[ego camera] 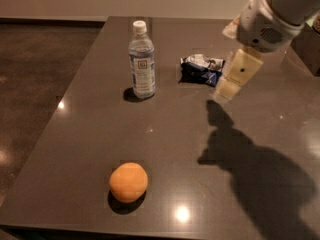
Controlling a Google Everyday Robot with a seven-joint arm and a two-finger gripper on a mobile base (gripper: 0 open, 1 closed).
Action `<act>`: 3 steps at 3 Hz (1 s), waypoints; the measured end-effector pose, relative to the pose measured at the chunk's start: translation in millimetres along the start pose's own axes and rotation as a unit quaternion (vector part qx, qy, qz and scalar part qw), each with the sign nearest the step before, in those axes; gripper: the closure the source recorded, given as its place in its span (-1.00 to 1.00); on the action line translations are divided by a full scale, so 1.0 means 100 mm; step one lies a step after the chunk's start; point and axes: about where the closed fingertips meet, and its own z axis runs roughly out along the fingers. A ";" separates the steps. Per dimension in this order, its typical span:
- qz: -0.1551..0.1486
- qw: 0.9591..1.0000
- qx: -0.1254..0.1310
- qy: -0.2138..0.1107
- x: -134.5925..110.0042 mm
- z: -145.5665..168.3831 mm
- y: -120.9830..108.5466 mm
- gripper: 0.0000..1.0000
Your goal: Move blue plastic bottle near orange
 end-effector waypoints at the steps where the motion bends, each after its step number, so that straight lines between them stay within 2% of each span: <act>1: -0.008 0.999 -0.013 -0.047 -0.42 0.30 -0.06 -1.00; 3: -0.013 0.994 -0.026 -0.102 -1.12 0.78 -0.17 -1.00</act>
Offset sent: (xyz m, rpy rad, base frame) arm 0.0699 0.1456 -0.0266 0.2193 -0.0242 0.1001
